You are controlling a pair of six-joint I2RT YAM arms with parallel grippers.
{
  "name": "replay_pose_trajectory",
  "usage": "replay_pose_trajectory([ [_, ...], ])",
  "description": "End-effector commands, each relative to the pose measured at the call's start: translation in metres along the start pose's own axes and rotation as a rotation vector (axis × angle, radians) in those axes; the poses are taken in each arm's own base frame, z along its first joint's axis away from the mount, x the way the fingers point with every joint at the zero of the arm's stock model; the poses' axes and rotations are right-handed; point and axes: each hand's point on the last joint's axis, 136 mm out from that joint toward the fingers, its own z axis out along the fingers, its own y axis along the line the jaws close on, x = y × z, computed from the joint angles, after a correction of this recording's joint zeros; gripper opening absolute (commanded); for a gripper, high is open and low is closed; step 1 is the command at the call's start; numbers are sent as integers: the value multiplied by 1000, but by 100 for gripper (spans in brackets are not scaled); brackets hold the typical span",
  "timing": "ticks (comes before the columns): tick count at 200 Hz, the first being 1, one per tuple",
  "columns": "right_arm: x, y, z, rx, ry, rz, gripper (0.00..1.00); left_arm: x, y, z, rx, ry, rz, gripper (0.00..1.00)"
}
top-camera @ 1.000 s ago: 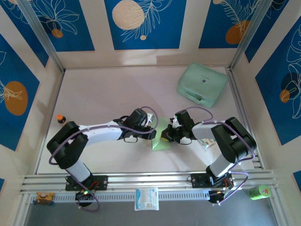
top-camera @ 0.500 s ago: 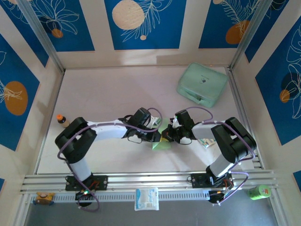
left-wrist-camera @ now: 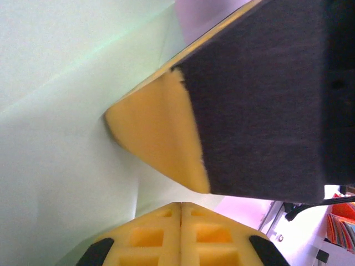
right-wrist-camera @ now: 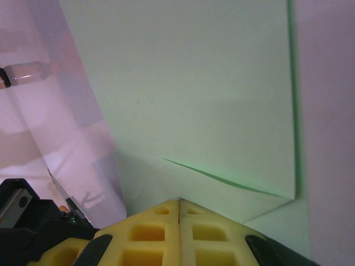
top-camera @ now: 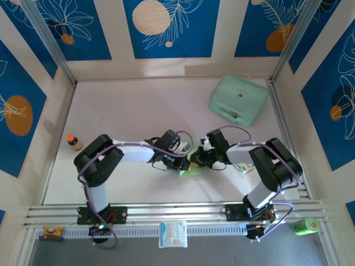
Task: Fold a paper plane with a square sheet of paper (pick it up from the middle)
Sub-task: Fold the triangle a second time at the center of the table.
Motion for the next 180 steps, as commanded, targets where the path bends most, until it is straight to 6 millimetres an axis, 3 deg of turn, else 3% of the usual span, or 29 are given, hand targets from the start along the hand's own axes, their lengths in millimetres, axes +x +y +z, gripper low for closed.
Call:
replay_pose_trajectory([
  [1,10,-36,1,122,11,92,0,4,4,3,-34,22,13,0],
  [45,9,-36,1,124,8,93,0,12,16,1,-84,32,22,0],
  [180,9,-39,1,126,9,100,0,43,28,-9,-116,64,19,0],
])
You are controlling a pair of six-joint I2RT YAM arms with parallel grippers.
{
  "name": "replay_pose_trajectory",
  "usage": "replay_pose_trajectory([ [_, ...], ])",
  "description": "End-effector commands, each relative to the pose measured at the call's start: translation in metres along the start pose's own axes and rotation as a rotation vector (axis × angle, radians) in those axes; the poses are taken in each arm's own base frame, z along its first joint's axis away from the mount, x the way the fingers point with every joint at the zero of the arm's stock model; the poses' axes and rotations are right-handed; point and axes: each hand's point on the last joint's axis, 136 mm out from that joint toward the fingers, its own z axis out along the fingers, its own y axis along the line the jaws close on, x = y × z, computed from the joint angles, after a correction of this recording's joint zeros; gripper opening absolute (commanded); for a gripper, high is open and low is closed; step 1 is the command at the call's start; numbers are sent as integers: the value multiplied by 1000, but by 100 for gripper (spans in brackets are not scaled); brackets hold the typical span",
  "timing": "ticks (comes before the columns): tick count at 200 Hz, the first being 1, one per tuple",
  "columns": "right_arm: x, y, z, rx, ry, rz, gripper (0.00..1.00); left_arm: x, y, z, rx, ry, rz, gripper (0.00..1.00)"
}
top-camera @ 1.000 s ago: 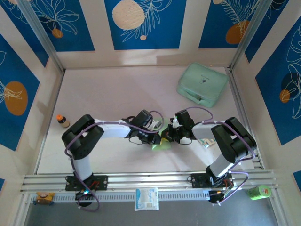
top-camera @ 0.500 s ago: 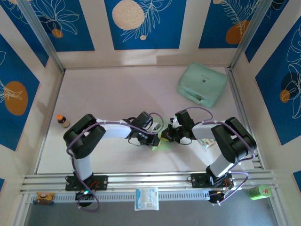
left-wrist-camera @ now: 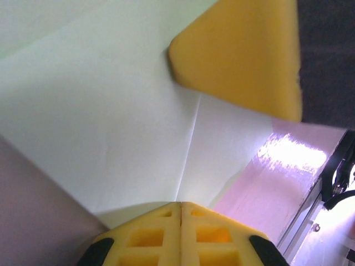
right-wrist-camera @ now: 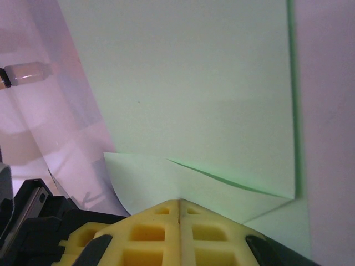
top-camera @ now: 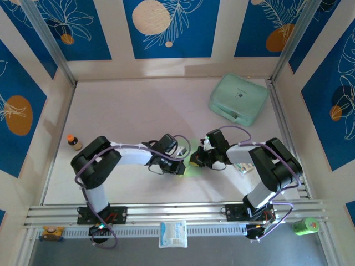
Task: Fold a paper plane with a square sheet of paper (pick it up from the middle)
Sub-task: Fold the triangle a second time at the center of the table.
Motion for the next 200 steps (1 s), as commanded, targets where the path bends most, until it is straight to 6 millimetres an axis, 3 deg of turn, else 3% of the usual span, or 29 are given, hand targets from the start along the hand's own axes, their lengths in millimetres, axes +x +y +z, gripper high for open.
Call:
replay_pose_trajectory([
  [1,10,-39,1,127,12,96,0,22,6,-3,-30,47,2,0],
  [42,9,-38,1,125,9,96,0,38,18,-6,-79,70,-6,0],
  [76,10,-37,1,121,14,95,0,40,17,-12,-88,49,-2,0],
  [146,10,-36,1,118,13,94,0,-2,-29,-30,27,-96,75,0],
  [183,9,-35,0,114,10,91,0,-24,-19,-15,-29,-110,53,0],
  [200,9,-34,1,110,14,89,0,-24,-8,-8,-64,-97,39,0],
])
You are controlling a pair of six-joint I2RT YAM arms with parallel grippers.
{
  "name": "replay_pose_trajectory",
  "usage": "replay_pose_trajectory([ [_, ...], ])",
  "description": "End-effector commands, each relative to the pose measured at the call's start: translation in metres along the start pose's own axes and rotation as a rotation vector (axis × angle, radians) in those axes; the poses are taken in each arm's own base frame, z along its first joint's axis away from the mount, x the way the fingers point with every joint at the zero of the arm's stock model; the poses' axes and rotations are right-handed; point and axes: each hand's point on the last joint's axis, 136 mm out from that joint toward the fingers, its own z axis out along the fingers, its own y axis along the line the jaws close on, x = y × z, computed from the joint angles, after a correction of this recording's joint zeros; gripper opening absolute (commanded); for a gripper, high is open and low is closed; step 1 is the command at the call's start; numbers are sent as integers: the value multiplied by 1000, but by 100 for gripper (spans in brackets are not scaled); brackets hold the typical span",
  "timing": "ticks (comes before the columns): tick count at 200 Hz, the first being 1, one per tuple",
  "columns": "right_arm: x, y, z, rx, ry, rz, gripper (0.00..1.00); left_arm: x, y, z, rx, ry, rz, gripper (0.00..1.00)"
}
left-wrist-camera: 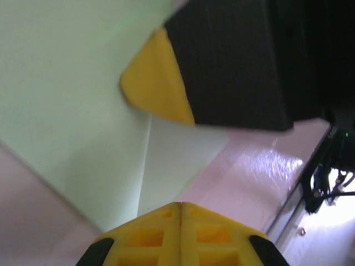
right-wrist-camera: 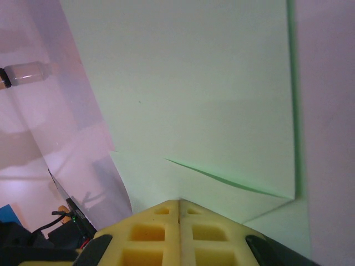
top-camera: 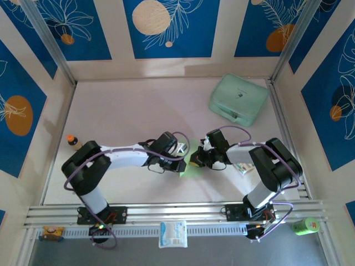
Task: Fold a paper plane with a square sheet of paper (pick it up from the middle)
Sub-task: Fold the triangle a second time at the center of the table.
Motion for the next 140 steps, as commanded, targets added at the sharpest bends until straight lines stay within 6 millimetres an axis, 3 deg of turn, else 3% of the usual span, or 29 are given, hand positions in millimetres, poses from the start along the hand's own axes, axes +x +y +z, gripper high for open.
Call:
replay_pose_trajectory([
  [1,9,-34,1,109,14,87,0,-6,13,10,-55,-4,-17,0],
  [36,5,-24,-3,80,5,61,1,20,43,20,-118,41,-81,0],
  [73,-3,8,-12,-3,-12,-32,2,45,59,25,-124,59,-141,0],
  [108,8,25,-11,-34,6,-88,2,47,60,25,-124,58,-145,0],
  [140,28,17,6,-13,87,-100,2,44,58,25,-125,57,-139,0],
])
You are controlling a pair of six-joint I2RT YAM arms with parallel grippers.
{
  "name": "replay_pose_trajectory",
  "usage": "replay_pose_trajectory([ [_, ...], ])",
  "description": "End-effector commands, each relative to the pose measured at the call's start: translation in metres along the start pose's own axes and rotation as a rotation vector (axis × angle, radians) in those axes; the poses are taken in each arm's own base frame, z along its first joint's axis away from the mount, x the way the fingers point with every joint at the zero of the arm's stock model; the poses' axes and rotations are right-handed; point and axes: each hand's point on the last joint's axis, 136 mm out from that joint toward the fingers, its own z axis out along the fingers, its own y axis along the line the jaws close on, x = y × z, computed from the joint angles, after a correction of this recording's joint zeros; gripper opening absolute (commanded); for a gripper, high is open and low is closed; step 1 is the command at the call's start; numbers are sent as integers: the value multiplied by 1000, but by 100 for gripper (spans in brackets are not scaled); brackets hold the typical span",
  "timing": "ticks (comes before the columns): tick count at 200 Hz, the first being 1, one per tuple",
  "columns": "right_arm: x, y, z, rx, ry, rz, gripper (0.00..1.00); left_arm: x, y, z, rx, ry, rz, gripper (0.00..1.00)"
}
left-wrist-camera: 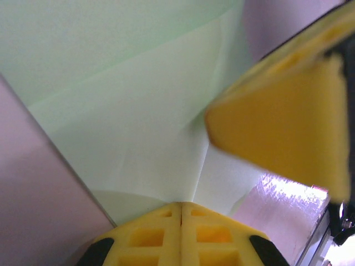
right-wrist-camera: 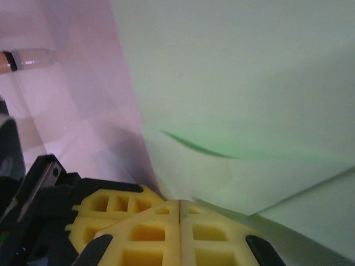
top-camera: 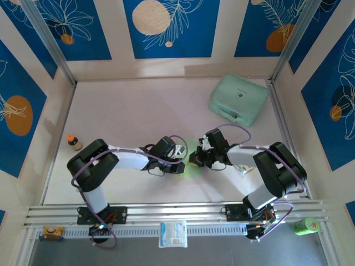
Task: Fold a paper plane with a square sheet of paper (pick it up from the middle)
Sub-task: Fold the triangle a second time at the center of the table.
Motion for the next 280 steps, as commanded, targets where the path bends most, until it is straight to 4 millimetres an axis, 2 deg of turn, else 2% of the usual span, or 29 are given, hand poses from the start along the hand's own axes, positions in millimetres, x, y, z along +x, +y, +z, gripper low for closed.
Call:
replay_pose_trajectory([
  [1,13,0,10,3,66,-24,2,36,34,7,-116,110,-72,0],
  [24,22,-26,19,82,92,20,1,35,34,6,-119,114,-68,0],
  [44,17,-43,18,92,80,75,1,36,35,5,-121,115,-66,0],
  [118,-18,-36,0,89,-19,77,1,42,40,6,-138,136,-67,0],
  [197,-43,-49,-20,244,-132,49,1,44,42,6,-141,139,-66,0],
  [220,-47,-29,-28,190,-167,-18,2,43,41,5,-140,135,-64,0],
  [257,-30,13,-30,60,-159,-147,2,43,40,4,-137,130,-61,0],
  [280,-15,15,-16,40,-98,-144,3,43,40,4,-136,134,-61,0],
])
